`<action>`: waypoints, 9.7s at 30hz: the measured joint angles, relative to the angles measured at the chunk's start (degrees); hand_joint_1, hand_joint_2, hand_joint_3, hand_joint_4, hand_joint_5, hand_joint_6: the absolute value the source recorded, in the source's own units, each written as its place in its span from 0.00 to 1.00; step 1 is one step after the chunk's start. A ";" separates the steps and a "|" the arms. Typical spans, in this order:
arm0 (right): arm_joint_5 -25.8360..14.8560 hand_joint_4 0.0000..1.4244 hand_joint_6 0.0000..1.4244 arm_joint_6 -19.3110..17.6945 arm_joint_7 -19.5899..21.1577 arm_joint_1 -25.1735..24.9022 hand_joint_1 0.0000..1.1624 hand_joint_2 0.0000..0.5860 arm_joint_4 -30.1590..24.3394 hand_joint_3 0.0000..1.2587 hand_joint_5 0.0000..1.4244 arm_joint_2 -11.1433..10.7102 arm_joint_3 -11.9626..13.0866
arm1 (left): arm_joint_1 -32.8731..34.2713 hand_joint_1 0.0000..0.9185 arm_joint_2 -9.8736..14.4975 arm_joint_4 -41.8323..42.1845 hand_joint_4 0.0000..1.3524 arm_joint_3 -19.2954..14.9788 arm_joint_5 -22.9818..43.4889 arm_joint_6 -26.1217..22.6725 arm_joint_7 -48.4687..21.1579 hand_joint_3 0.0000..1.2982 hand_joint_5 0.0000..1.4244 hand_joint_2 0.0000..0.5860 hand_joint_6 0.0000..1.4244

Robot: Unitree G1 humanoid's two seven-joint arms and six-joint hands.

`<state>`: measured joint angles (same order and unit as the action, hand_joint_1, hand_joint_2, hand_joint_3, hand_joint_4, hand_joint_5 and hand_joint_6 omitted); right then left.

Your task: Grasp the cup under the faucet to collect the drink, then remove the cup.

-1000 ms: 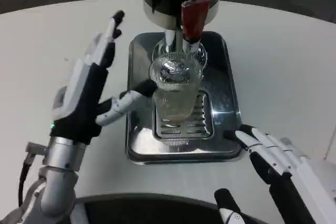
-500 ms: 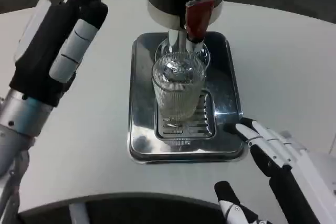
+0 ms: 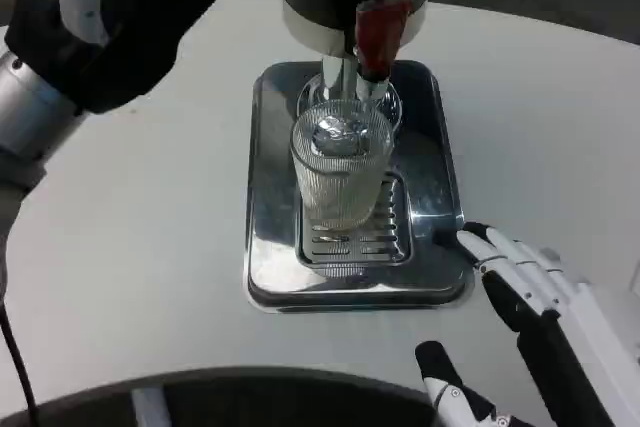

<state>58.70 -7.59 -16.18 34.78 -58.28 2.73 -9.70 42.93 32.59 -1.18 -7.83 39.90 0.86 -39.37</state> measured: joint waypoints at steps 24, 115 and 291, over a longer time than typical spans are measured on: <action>-0.14 0.07 0.08 1.66 -0.02 -0.19 0.39 0.78 -0.15 0.12 0.09 -0.66 -0.97 | 8.59 0.00 -9.11 -15.24 0.00 3.08 -11.36 -2.81 -10.58 0.00 0.04 0.15 0.01; -4.96 0.05 0.14 9.68 7.11 -7.08 0.40 0.65 11.92 0.08 0.07 -0.87 -2.61 | -2.15 0.00 7.29 1.20 0.00 10.92 -40.35 32.94 -4.57 0.00 0.05 0.17 0.02; -31.86 0.56 0.95 1.80 43.76 -54.69 0.98 0.21 66.68 0.49 0.66 2.57 -8.94 | -33.42 0.00 10.72 11.70 0.00 -11.46 -51.43 23.39 14.93 0.00 0.00 0.21 0.00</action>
<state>26.84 -5.79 27.58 -19.91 8.40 5.30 -18.64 9.51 43.31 10.52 -19.29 -11.53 24.25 -24.43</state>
